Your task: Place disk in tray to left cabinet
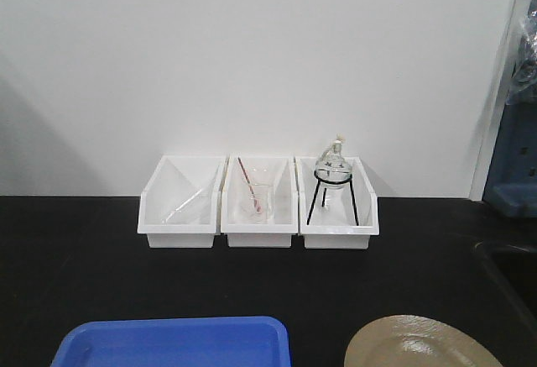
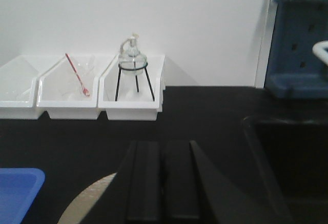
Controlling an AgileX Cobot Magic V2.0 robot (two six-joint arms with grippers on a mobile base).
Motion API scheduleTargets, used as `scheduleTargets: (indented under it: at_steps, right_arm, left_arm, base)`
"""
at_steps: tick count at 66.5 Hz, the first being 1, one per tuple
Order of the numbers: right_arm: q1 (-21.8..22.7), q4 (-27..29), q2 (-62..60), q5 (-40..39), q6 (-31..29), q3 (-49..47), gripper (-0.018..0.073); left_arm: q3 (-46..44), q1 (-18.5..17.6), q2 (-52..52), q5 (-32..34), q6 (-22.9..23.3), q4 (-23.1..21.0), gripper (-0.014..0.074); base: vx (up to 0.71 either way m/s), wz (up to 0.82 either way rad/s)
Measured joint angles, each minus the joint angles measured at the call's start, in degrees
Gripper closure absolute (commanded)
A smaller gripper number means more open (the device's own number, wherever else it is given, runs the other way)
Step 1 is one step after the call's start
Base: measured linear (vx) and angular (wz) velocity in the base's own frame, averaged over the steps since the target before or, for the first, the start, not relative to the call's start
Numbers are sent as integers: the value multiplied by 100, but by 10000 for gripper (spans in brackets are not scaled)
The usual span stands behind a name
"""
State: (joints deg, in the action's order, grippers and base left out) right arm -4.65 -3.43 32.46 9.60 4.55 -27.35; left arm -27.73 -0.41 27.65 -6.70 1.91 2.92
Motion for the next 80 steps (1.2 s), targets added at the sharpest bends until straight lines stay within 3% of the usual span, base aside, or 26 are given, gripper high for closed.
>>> scheduleTargets:
  at_steps: [15, 21, 33, 40, 46, 55, 68, 80]
  right_arm:
    - [0, 225, 825, 13, 108, 0, 132]
    - [0, 233, 1036, 13, 130, 0, 85]
    - [0, 793, 1340, 296, 205, 0, 90]
    - [0, 1050, 1352, 1175, 480, -139, 92]
    - [136, 941, 1490, 2173, 972, -517, 92]
    - [906, 442, 1990, 3009, 1376, -1201, 92]
    - [1789, 246, 2835, 3089, 864, -1632, 92]
    - [1973, 1082, 3915, 2722, 135, -1637, 92]
  left_arm:
    - [0, 0, 251, -634, -5, 0, 286]
    - [0, 0, 251, -727, -5, 0, 245]
    - [0, 0, 251, -799, -5, 0, 237]
    - [0, 0, 251, -797, -5, 0, 237]
    - [0, 0, 251, -797, -5, 0, 237]
    - [0, 0, 251, -797, -5, 0, 237]
    - [0, 0, 251, -797, -5, 0, 237]
    - [0, 0, 251, -797, -5, 0, 237]
  base:
    - [0, 0]
    - [0, 0]
    - [0, 0]
    - [0, 0]
    - [0, 0]
    - [0, 0]
    - [0, 0]
    - [0, 0]
